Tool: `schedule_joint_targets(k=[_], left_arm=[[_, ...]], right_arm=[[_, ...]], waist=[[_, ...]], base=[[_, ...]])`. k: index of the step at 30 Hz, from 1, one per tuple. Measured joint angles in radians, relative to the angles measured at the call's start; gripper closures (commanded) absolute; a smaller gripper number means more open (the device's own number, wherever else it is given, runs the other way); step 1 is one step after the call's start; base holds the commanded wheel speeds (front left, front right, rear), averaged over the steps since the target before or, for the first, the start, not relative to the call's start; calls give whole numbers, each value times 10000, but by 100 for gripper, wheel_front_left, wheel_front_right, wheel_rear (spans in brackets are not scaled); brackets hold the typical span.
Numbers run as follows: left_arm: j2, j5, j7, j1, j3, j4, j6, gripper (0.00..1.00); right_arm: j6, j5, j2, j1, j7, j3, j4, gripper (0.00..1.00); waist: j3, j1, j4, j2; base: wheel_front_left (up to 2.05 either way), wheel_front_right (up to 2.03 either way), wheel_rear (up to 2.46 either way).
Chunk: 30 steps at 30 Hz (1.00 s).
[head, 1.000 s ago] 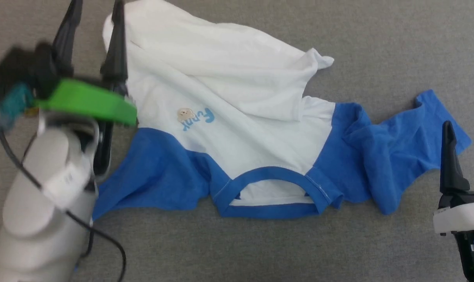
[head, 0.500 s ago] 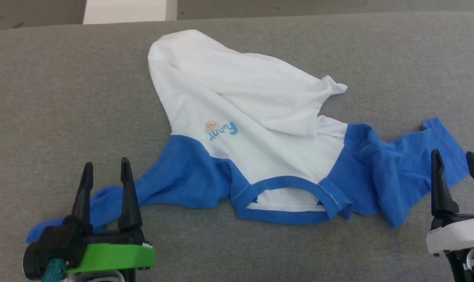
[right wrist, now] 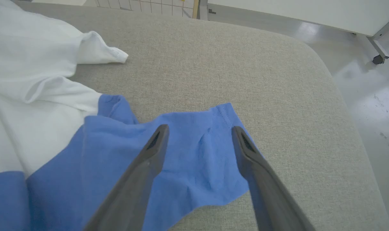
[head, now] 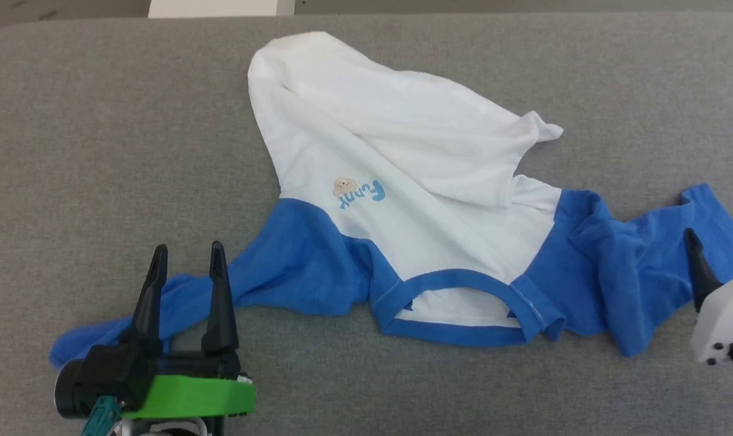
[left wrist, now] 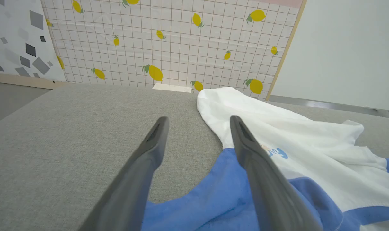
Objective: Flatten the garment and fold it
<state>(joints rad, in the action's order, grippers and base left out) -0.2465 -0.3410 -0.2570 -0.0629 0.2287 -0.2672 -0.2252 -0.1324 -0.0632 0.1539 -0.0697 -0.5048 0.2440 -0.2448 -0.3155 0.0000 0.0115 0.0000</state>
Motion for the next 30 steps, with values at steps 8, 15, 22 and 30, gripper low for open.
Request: schedule_joint_targets(k=[8,15,22,30], left_arm=[[77,207,0,352,12,201,387,0],[247,247,0,611,79,568,662,0],[412,247,0,589,54,746,759,0],[639,267,0,596,2,706,938,0]], right_arm=[[0,-988,1216,-371,-1795,-773,1333,0],[4,-1503,1555,-1028,-1547,-965,2577,75],[2,-1381,2157,-1767,-1127,-757,2403,100],[2,-698,4485,-4285,-1223,-1095,1868,100]], waist=[[-724,0,129,0],[-1014,0,501,0],[-572,0,723,0],[-698,0,1019,0]], base=[[0,0,0],[0,0,0],[0,0,0],[0,0,0]])
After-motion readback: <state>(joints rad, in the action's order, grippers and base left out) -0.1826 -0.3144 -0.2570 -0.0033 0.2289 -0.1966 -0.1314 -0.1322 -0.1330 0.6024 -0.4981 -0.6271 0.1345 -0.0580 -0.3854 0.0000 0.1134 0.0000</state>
